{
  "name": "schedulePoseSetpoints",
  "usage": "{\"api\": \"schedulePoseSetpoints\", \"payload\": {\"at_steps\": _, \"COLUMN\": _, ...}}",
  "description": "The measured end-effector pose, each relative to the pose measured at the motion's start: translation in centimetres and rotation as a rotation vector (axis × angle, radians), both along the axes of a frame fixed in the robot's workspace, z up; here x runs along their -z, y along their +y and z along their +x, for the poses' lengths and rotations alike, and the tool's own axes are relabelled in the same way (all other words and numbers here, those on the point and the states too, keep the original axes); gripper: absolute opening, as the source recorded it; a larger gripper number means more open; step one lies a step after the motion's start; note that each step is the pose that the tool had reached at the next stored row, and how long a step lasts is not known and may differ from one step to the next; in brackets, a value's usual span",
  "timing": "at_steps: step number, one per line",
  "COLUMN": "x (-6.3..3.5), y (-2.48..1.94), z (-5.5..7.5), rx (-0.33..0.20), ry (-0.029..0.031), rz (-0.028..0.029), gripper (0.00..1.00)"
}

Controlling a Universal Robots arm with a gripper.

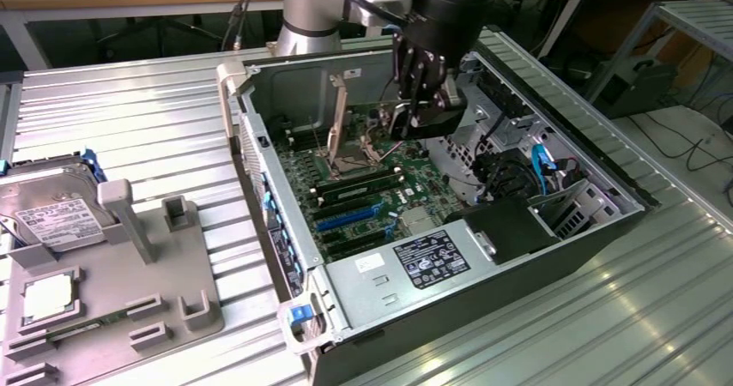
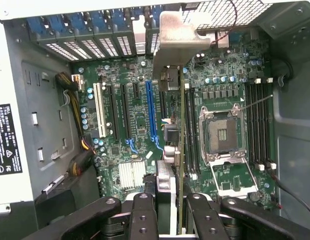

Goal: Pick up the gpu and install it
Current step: 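Insert the gpu into the slot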

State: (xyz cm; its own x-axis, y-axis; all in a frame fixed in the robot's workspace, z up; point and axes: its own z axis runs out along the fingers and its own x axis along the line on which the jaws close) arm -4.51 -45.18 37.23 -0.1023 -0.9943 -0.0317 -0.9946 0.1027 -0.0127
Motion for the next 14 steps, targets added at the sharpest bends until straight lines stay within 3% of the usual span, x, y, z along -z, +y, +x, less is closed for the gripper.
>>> {"api": "schedulePoseSetpoints", "payload": {"at_steps": 14, "x": 0.90, "y": 0.00, "z": 0.00, "rx": 0.007, "ry": -0.0008, "rz": -0.0006, "gripper": 0.28}}
